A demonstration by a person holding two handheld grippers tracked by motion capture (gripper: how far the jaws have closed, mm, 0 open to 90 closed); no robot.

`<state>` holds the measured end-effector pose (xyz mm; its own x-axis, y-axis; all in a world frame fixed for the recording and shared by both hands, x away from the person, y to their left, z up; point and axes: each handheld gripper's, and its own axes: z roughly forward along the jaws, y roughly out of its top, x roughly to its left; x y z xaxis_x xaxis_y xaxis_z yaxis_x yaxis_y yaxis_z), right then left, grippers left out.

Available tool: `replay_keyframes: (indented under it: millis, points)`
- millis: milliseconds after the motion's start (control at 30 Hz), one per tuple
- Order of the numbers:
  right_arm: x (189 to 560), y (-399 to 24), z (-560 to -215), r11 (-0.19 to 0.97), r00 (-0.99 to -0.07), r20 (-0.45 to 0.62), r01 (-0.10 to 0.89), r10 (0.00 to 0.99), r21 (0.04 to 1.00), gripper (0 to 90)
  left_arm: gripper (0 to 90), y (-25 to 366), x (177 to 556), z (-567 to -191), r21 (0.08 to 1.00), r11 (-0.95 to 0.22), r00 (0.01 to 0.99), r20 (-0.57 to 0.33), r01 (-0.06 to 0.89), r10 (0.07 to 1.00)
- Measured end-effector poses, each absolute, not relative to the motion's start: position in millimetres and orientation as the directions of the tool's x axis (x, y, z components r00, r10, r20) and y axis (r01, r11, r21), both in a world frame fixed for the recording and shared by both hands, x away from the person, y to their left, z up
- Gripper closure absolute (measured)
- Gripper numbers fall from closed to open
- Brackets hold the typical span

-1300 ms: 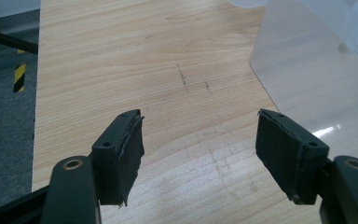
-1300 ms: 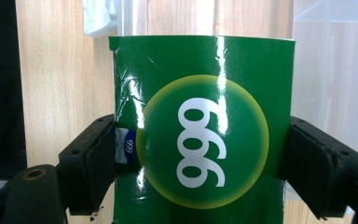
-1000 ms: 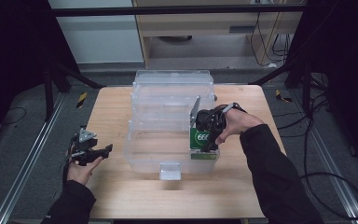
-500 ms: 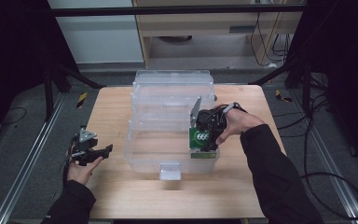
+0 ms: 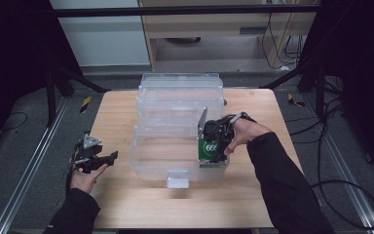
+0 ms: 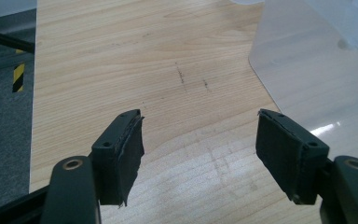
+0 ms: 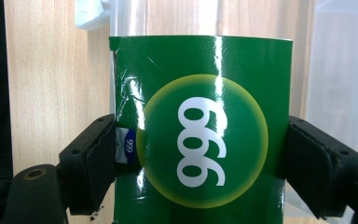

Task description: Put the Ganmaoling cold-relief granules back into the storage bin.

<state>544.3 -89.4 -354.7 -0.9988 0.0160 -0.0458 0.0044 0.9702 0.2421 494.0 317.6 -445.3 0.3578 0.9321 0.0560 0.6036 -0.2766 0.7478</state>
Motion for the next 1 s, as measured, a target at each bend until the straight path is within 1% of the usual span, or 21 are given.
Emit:
replay_keyframes:
  millis: [133,167,233,400,567,1000]
  points:
    - [545.9,-88.5,-359.9,0.972,-0.999,-0.040,0.009,0.019,0.233,18.0,31.0,318.1,494.1,-445.3,0.748,-0.276,0.357,0.055,0.604,0.932]
    - [545.1,-88.2,-361.1,0.973,-0.999,-0.036,0.030,0.039,0.229,17.9,31.0,318.1,494.1,-445.4,0.748,-0.275,0.357,0.055,0.604,0.932]
    - [546.3,-89.1,-363.2,0.972,-0.999,-0.035,0.016,0.025,0.235,17.9,31.0,318.1,494.1,-445.4,0.748,-0.276,0.357,0.055,0.603,0.932]
    - [546.9,-90.3,-368.4,0.970,-0.999,-0.031,0.024,0.032,0.241,17.6,31.0,317.9,494.1,-445.4,0.748,-0.276,0.358,0.055,0.604,0.932]
    - [547.7,-89.2,-374.7,0.973,-0.999,-0.031,0.018,0.026,0.228,17.4,31.0,318.0,494.1,-445.5,0.748,-0.276,0.358,0.055,0.604,0.932]
    - [544.9,-92.5,-377.5,0.967,-0.998,-0.051,0.029,0.043,0.255,16.7,31.0,317.3,494.6,-446.1,0.745,-0.278,0.361,0.053,0.607,0.931]
